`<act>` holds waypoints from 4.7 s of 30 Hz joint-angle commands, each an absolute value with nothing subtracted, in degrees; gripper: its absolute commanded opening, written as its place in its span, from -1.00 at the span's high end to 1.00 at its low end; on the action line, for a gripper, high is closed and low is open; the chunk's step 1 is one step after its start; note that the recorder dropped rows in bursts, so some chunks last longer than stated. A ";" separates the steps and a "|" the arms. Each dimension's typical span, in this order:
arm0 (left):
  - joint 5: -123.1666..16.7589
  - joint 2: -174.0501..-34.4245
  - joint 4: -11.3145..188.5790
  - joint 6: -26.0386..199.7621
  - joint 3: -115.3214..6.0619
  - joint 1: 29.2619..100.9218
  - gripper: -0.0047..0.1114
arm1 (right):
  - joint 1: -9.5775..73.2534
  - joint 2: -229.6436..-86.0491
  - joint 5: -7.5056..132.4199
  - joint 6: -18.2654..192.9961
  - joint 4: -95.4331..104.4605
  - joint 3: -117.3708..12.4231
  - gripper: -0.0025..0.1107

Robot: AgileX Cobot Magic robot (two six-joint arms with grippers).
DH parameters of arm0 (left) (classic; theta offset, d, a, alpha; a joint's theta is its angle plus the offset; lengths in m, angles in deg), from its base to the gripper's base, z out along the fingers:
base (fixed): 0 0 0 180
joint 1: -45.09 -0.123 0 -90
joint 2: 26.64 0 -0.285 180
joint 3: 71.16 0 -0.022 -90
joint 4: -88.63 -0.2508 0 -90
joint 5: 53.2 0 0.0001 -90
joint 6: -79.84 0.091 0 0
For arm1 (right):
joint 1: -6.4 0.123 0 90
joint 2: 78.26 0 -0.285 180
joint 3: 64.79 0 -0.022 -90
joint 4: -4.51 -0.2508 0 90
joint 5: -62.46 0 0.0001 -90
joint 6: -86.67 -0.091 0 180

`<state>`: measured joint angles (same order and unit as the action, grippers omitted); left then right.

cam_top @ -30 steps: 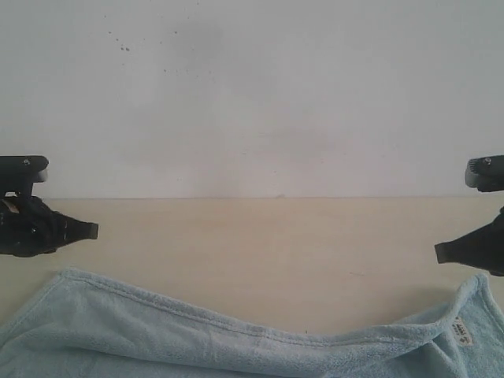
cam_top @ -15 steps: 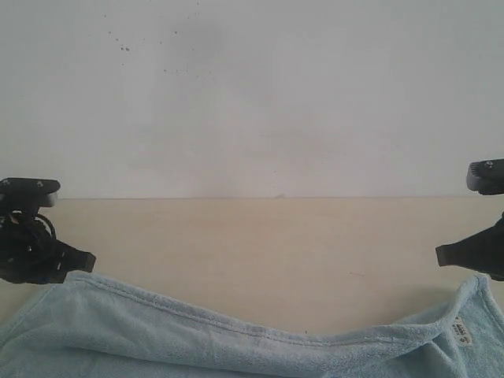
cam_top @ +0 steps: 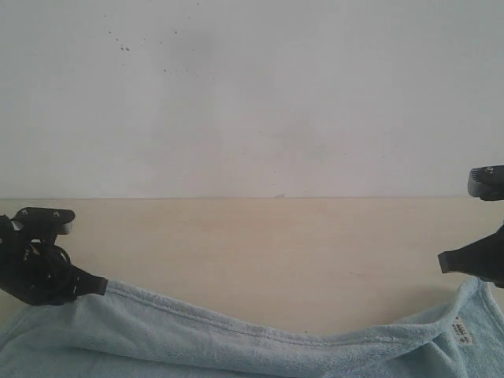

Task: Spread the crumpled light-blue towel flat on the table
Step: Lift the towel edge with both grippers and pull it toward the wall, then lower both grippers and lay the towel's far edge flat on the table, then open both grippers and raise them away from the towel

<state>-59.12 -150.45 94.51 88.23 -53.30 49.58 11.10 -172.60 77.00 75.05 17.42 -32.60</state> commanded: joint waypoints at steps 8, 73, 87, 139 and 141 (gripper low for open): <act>-47.19 -156.22 95.72 85.46 -56.03 45.27 0.85 | 10.92 -172.60 77.94 75.75 17.12 -33.03 0.93; -61.79 -132.97 99.75 85.30 -55.20 43.15 0.85 | 3.80 -210.66 81.25 74.35 16.82 -62.17 0.93; -61.81 -135.57 100.27 85.30 -55.20 43.15 0.85 | 2.52 -198.99 85.15 81.13 16.38 -62.17 0.93; -69.97 -54.75 108.69 85.39 -11.23 49.62 0.85 | 33.00 -121.10 68.64 85.60 0.13 -10.25 0.93; -70.53 -52.18 109.92 85.39 -10.75 49.62 0.85 | 33.99 -119.06 68.64 85.07 0.13 -7.62 0.93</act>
<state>-69.55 -55.46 108.29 85.18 -11.62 49.10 32.63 -121.67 68.71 85.34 0.08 -10.90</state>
